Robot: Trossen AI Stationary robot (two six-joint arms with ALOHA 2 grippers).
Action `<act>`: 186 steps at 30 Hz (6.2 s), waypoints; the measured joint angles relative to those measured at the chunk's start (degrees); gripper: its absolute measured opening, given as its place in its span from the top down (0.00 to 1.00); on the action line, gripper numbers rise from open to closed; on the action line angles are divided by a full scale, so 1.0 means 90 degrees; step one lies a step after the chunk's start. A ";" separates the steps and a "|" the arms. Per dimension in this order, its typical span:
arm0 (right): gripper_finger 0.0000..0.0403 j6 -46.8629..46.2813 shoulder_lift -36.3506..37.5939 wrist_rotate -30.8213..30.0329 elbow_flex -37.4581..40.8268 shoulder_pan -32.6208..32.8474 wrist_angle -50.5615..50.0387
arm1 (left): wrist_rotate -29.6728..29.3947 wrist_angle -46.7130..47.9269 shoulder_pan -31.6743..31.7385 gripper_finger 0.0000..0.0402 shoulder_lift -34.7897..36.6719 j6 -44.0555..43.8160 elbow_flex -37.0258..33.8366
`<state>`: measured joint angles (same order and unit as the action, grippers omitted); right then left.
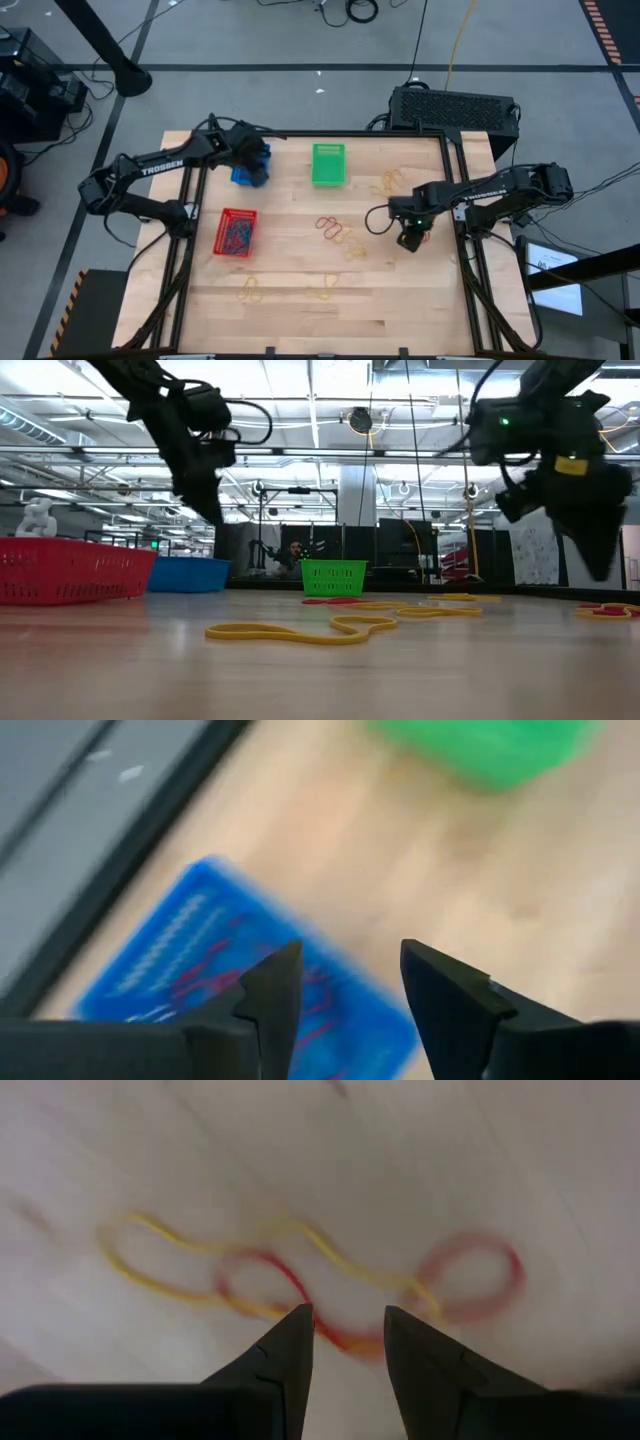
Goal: Sort rubber bands into baskets
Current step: Put the red rubber band into the blue basket
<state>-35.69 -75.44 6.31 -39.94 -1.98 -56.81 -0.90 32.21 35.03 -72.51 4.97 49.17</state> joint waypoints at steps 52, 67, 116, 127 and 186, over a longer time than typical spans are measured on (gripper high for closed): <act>1.00 0.0122 0.0355 -0.1318 -0.0319 -0.0095 0.1916 | 0.0835 -0.1028 -0.1188 0.56 0.0000 -0.0182 0.0002; 1.00 0.1435 0.0355 -0.0952 -0.0432 0.0400 0.5745 | 0.2822 -0.6195 -0.2363 0.56 -0.1050 -0.0568 -0.1045; 0.99 0.2064 0.0362 -0.0361 -0.0440 0.0442 0.7241 | 0.2865 -1.0331 -0.3097 1.00 -0.3961 -0.1675 -0.0369; 0.74 0.2535 0.0546 -0.0362 -0.0447 0.0394 0.6044 | 0.2972 -0.9058 -0.2732 1.00 -0.3169 -0.1607 -0.0374; 0.68 0.2430 0.0583 -0.0394 -0.0437 0.0399 0.5372 | -0.2633 0.0194 0.0024 0.76 -0.0105 -0.0138 -0.0534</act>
<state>-13.82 -70.19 2.76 -43.88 1.61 -8.47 -24.60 33.96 35.24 -73.46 3.73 44.36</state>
